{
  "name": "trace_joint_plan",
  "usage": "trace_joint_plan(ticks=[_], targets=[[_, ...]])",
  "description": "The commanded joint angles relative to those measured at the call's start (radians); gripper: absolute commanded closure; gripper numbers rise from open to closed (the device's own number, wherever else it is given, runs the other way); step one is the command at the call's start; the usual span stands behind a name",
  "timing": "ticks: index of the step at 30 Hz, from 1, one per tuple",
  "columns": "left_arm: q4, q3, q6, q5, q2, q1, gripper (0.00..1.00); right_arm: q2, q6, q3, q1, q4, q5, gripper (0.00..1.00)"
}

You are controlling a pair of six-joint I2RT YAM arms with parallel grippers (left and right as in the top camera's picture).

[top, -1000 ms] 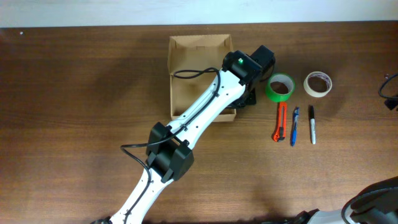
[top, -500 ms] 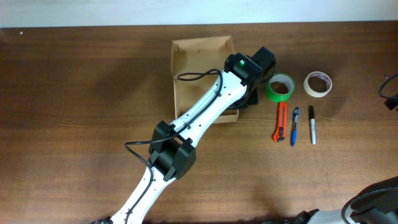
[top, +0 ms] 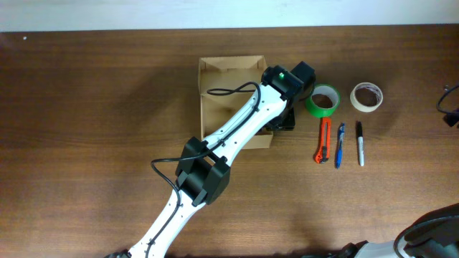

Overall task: Pack container
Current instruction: 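Push the box with the left gripper rightward toward the tapes, then withdraw the left gripper from the box to the left side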

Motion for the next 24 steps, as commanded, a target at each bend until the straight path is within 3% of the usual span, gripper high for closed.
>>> trace_joint_plan(ticks=[1, 6, 10, 15, 24], targets=[[-0.005, 0.016, 0.033, -0.017, 0.003, 0.002, 0.38, 0.006, -0.005, 0.009, -0.002, 0.000, -0.009, 0.01], [-0.058, 0.086, 0.060, -0.093, -0.002, 0.002, 0.38, 0.006, -0.004, 0.009, -0.002, -0.001, -0.009, 0.01], [-0.156, 0.254, 0.087, -0.172, -0.005, 0.002, 0.37, 0.006, -0.005, 0.009, -0.002, 0.000, -0.009, 0.01], [-0.204, 0.470, 0.240, -0.238, -0.035, 0.010, 0.28, 0.006, -0.004, 0.009, -0.002, 0.000, -0.009, 0.01], [-0.204, 0.492, 0.364, -0.353, -0.270, 0.117, 0.24, 0.006, -0.004, 0.009, -0.002, -0.001, -0.009, 0.01]])
